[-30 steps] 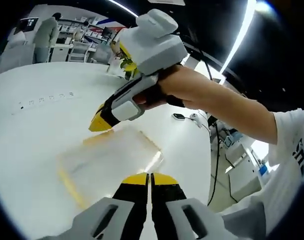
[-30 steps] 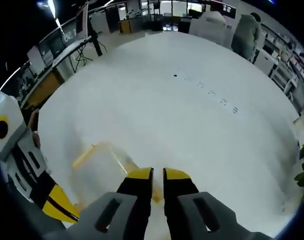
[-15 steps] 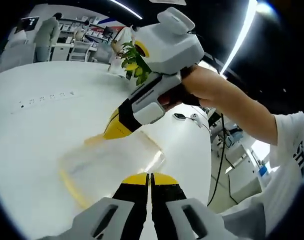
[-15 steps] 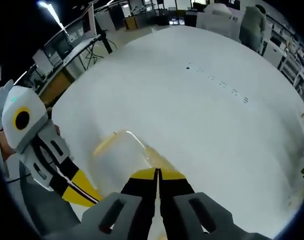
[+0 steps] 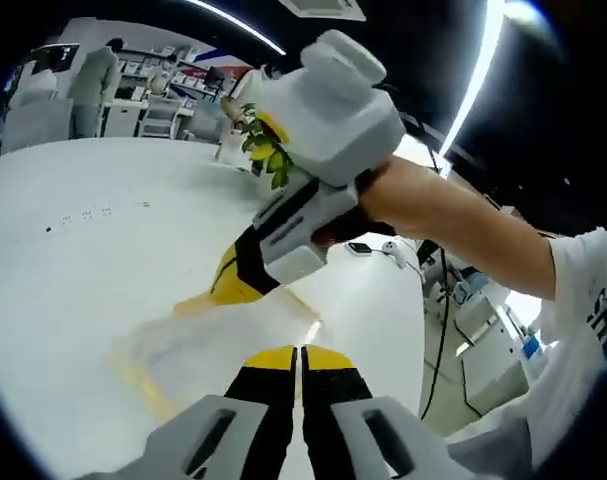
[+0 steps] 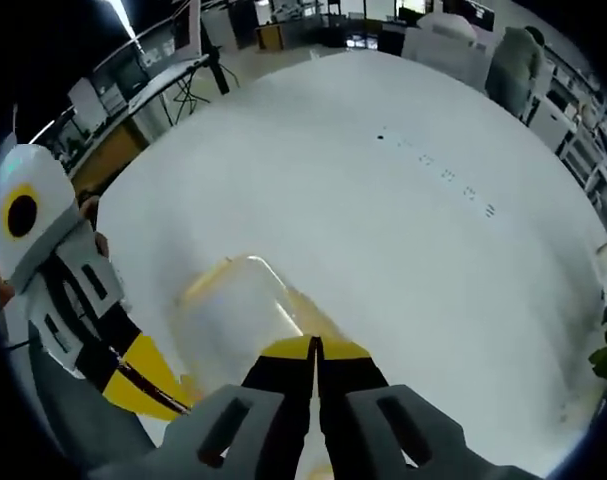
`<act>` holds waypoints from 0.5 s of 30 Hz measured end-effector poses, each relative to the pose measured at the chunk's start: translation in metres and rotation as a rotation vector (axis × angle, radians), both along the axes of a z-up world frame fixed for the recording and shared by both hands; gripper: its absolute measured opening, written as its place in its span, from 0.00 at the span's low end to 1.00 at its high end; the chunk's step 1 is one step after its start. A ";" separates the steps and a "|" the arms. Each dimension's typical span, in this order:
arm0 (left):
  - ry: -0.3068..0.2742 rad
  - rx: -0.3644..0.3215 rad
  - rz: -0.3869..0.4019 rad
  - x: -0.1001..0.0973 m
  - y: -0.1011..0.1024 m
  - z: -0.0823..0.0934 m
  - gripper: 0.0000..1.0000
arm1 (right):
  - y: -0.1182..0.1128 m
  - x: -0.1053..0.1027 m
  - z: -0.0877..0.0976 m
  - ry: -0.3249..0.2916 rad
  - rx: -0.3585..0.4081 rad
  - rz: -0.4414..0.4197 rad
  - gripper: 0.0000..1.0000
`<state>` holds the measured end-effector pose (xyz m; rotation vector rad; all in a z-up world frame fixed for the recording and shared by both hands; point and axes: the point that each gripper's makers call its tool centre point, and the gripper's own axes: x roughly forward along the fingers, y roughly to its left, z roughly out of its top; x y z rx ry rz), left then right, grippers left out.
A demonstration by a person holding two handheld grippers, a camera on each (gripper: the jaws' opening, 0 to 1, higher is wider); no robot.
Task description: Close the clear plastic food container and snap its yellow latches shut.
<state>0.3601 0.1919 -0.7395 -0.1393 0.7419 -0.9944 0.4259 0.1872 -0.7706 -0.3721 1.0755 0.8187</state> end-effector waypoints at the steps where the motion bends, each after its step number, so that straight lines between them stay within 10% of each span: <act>1: 0.003 0.030 -0.015 -0.001 0.001 -0.006 0.00 | 0.000 0.000 0.000 0.002 0.002 -0.002 0.00; 6: 0.113 0.086 -0.142 -0.037 -0.007 -0.030 0.00 | 0.000 -0.007 0.000 -0.010 0.006 0.002 0.00; 7: 0.053 0.041 -0.145 -0.034 -0.013 -0.024 0.00 | -0.001 -0.011 -0.001 -0.006 0.001 -0.002 0.00; 8: 0.149 0.079 -0.178 -0.050 -0.011 -0.031 0.00 | -0.001 -0.012 -0.001 -0.015 -0.006 0.006 0.00; 15: 0.030 0.103 -0.167 -0.042 -0.007 -0.024 0.00 | 0.001 -0.014 -0.003 -0.019 -0.008 0.004 0.00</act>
